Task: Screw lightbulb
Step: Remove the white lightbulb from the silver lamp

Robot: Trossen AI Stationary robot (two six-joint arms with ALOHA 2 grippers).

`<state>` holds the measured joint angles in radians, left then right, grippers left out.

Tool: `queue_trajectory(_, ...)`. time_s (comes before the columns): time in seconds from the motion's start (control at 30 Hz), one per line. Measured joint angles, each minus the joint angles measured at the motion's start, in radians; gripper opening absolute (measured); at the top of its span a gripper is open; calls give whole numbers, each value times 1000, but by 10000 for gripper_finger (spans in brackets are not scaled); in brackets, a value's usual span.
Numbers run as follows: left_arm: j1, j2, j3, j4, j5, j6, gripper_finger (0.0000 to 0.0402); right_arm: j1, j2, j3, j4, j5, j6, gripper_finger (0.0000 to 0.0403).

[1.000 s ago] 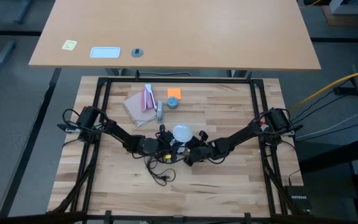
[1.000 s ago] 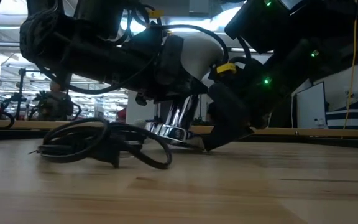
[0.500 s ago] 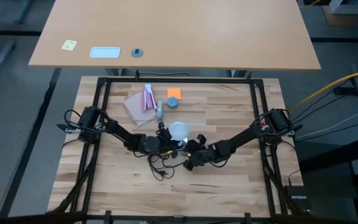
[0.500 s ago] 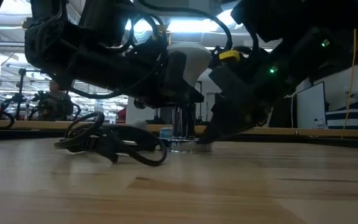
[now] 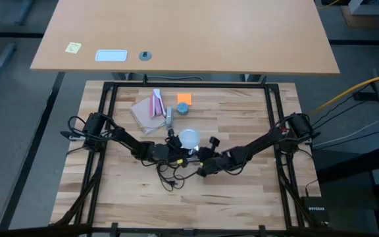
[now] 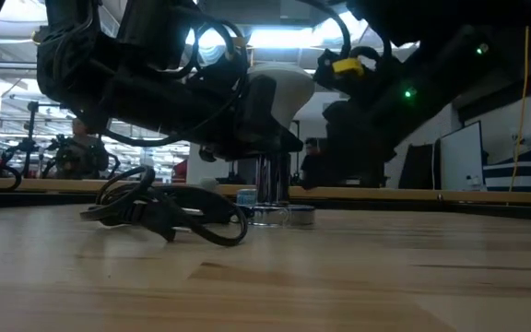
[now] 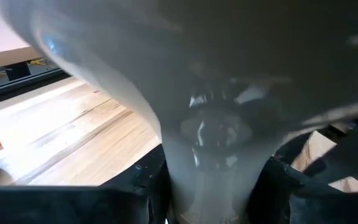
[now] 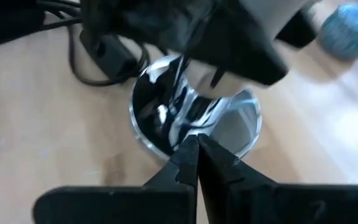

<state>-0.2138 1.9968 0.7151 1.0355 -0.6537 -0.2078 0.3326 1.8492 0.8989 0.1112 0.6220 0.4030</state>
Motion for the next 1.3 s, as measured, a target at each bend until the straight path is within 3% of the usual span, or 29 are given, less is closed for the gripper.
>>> queue_trajectory(0.43,-11,-6,-2,57,12,9,233,-51,95,1,112,-54,-15,10)
queue_trajectory(0.7,-57,-49,-2,14,-91,88,224,-51,96,2,108,-58,-10,10)
queue_trajectory(0.93,-85,-56,-3,-48,-130,-5,221,-51,98,0,112,-64,-13,10)
queue_trajectory(1.3,-118,-57,-2,-78,-273,-83,220,-52,99,-1,110,-65,-15,10)
